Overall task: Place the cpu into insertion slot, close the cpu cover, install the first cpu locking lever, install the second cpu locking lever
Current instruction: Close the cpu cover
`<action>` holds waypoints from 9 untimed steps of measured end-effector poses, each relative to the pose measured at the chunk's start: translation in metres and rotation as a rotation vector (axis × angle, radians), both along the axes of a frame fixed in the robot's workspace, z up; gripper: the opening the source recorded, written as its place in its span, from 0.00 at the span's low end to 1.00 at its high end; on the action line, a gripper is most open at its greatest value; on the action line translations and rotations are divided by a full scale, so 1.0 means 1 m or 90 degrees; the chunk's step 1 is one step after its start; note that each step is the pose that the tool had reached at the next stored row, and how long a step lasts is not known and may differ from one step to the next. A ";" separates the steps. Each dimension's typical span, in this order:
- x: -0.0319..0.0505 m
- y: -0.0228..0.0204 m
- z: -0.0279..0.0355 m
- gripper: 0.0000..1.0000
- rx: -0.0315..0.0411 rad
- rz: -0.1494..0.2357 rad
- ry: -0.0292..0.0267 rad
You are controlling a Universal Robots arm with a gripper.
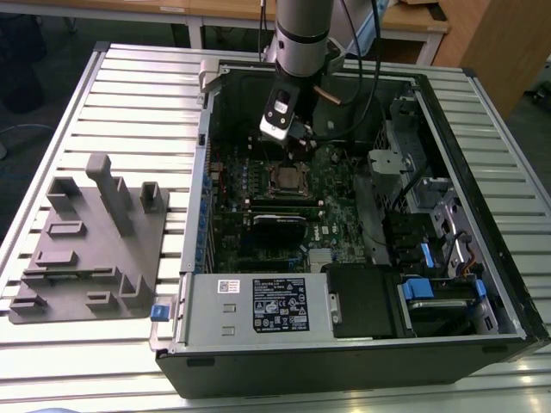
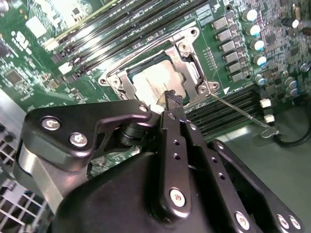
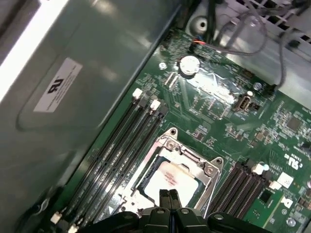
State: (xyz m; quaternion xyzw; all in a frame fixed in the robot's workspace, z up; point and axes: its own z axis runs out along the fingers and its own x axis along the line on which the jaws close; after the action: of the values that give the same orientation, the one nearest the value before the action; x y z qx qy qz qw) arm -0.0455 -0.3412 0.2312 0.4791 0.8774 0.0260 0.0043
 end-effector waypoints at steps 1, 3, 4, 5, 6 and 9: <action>0.0000 0.0000 0.0000 0.11 0.0000 0.007 -0.0001; 0.0000 0.0000 0.0000 0.11 0.0000 0.009 0.0000; 0.0000 0.0000 0.0000 0.11 0.0001 0.009 0.0000; 0.0000 0.0000 0.0000 0.11 0.0000 0.009 -0.0001; 0.0000 0.0000 0.0000 0.11 0.0000 0.009 0.0000; 0.0000 0.0000 0.0000 0.11 0.0008 0.021 0.0000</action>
State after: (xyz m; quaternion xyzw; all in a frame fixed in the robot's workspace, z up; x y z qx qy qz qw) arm -0.0456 -0.3412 0.2312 0.4649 0.8849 0.0266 0.0035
